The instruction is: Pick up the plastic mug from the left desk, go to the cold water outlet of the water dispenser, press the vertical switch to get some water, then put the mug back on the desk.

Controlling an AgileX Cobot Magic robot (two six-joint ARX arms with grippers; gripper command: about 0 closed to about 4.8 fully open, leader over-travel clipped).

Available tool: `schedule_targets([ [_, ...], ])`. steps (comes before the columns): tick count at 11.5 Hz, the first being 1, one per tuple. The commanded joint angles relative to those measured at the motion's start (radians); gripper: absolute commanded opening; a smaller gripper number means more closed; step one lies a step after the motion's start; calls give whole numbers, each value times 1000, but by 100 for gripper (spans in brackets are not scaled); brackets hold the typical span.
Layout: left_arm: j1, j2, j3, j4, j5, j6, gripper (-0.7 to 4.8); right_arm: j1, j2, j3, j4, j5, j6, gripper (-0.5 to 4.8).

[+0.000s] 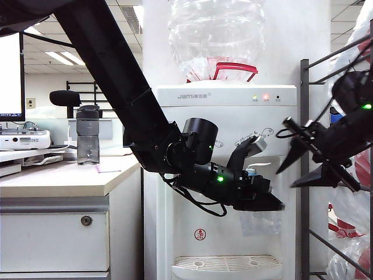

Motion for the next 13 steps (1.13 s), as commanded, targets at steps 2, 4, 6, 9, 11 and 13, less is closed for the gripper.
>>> schedule_targets([
  [2, -3, -11, 4, 31, 8, 6, -6, 0, -6, 3, 72, -78, 49, 210],
  [4, -3, -11, 4, 31, 10, 6, -6, -1, -11, 3, 76, -130, 76, 202],
  [6, -3, -11, 4, 31, 10, 4, -6, -3, -24, 3, 66, -141, 75, 161],
  [9, -3, -11, 4, 31, 11, 4, -6, -9, -58, 3, 55, -143, 75, 162],
  [11, -3, -11, 4, 31, 11, 4, -6, -10, -66, 3, 63, -143, 76, 163],
  [13, -3, -11, 4, 31, 11, 4, -6, 4, -65, 3, 67, -92, 76, 171],
])
